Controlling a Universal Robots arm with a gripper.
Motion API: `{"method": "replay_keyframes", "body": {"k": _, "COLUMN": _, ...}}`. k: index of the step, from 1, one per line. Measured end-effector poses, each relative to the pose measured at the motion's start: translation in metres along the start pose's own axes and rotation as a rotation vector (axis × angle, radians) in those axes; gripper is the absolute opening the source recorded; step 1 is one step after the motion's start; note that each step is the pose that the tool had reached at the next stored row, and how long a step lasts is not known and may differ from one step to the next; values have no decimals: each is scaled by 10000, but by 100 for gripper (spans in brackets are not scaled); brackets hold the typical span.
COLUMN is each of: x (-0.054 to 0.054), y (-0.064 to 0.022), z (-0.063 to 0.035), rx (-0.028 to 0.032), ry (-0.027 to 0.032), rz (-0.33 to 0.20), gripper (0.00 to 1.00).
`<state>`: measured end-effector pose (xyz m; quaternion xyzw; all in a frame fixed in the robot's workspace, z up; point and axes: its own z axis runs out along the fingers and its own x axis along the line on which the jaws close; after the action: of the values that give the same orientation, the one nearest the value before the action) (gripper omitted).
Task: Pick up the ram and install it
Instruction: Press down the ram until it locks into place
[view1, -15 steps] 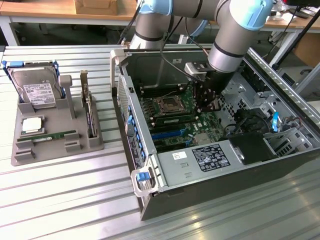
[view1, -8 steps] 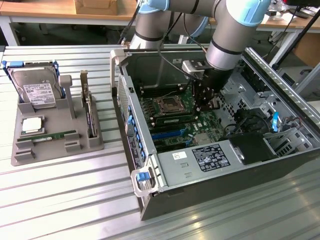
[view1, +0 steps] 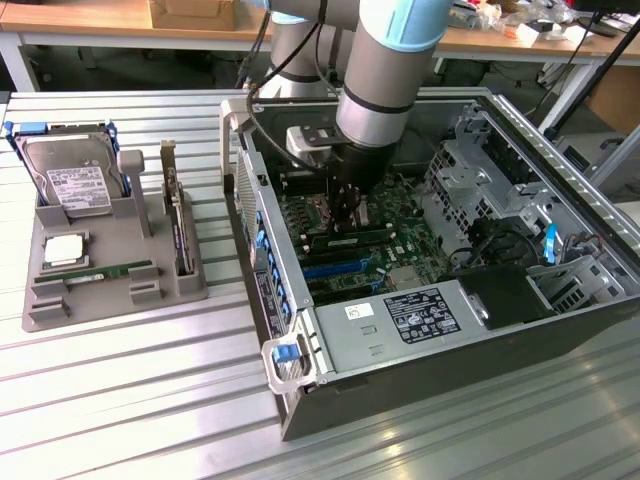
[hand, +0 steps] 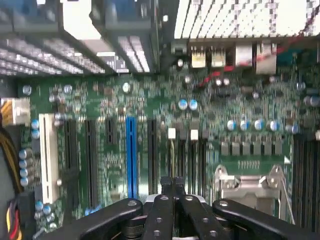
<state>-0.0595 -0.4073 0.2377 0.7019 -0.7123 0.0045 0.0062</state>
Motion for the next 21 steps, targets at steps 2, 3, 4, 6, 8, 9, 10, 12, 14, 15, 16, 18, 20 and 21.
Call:
{"method": "replay_keyframes", "body": {"k": 2, "x": 1, "y": 123, "z": 30, "rx": 10, "ry": -11, "rz": -1, "gripper": 11}}
{"method": "replay_keyframes", "body": {"k": 3, "x": 2, "y": 145, "z": 52, "rx": 9, "ry": -19, "rz": -3, "gripper": 11}}
{"method": "replay_keyframes", "body": {"k": 4, "x": 2, "y": 169, "z": 77, "rx": 7, "ry": -21, "rz": -2, "gripper": 11}}
{"method": "replay_keyframes", "body": {"k": 6, "x": 3, "y": 182, "z": 95, "rx": 5, "ry": -27, "rz": -1, "gripper": 11}}
{"method": "replay_keyframes", "body": {"k": 8, "x": 2, "y": 188, "z": 97, "rx": 10, "ry": -112, "rz": 0, "gripper": 11}}
{"method": "replay_keyframes", "body": {"k": 9, "x": 0, "y": 190, "z": 35, "rx": 66, "ry": -143, "rz": 7, "gripper": 11}}
{"method": "replay_keyframes", "body": {"k": 10, "x": 4, "y": 189, "z": -17, "rx": 77, "ry": -121, "rz": 2, "gripper": 11}}
{"method": "replay_keyframes", "body": {"k": 12, "x": 3, "y": 152, "z": -28, "rx": 78, "ry": -121, "rz": 1, "gripper": 11}}
{"method": "replay_keyframes", "body": {"k": 14, "x": 1, "y": -26, "z": -26, "rx": 0, "ry": -121, "rz": 0, "gripper": 11}}
{"method": "replay_keyframes", "body": {"k": 15, "x": -1, "y": -169, "z": -24, "rx": -91, "ry": -119, "rz": -1, "gripper": 11}}
{"method": "replay_keyframes", "body": {"k": 16, "x": -3, "y": -255, "z": -21, "rx": -154, "ry": -120, "rz": -1, "gripper": 11}}
{"method": "replay_keyframes", "body": {"k": 18, "x": -5, "y": -449, "z": -16, "rx": -305, "ry": -118, "rz": -4, "gripper": 11}}
{"method": "replay_keyframes", "body": {"k": 20, "x": -8, "y": -632, "z": -12, "rx": -459, "ry": -113, "rz": -4, "gripper": 11}}
{"method": "replay_keyframes", "body": {"k": 21, "x": -11, "y": -757, "z": -8, "rx": -572, "ry": -114, "rz": -5, "gripper": 11}}
